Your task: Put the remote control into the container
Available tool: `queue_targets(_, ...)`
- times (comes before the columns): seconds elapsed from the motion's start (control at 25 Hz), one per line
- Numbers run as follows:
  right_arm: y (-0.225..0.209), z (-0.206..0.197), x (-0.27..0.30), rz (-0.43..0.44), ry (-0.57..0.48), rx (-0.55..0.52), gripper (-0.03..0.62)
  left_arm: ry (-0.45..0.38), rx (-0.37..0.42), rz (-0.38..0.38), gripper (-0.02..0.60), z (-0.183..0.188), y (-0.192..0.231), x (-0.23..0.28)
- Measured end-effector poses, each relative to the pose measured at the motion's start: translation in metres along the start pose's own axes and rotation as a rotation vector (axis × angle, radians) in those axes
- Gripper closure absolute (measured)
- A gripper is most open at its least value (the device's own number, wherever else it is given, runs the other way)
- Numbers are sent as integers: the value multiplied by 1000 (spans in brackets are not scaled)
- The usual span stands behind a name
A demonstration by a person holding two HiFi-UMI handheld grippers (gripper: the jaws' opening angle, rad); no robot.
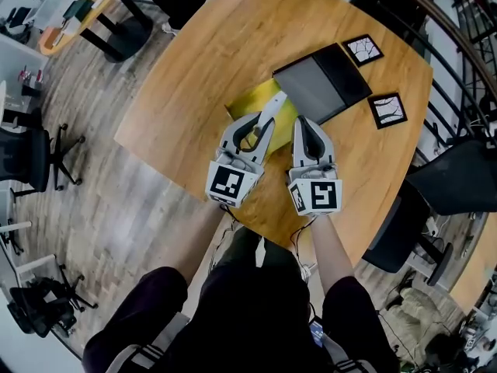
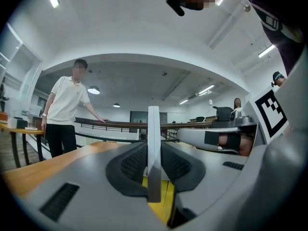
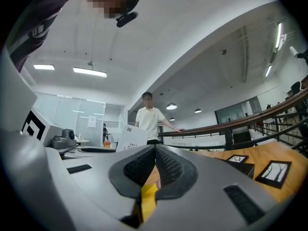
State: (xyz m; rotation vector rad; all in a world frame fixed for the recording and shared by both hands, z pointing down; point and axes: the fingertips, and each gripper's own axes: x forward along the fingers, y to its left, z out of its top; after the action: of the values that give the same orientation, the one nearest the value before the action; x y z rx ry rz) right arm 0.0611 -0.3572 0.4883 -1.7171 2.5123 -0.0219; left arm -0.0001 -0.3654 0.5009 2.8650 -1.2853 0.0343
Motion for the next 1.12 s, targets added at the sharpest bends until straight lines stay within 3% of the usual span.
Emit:
queue_targets(0.2, -2, -8, 9, -1, 8, 11, 576, 37, -2, -4, 500, -13, 6, 3)
queue_targets(0.44, -6, -5, 9, -6, 1, 9, 576, 118, 88, -38, 500, -25, 5, 16)
queue_targets(1.12, -20, -19, -12, -59, 20, 24, 576, 697, 484, -206, 500, -153, -11, 35)
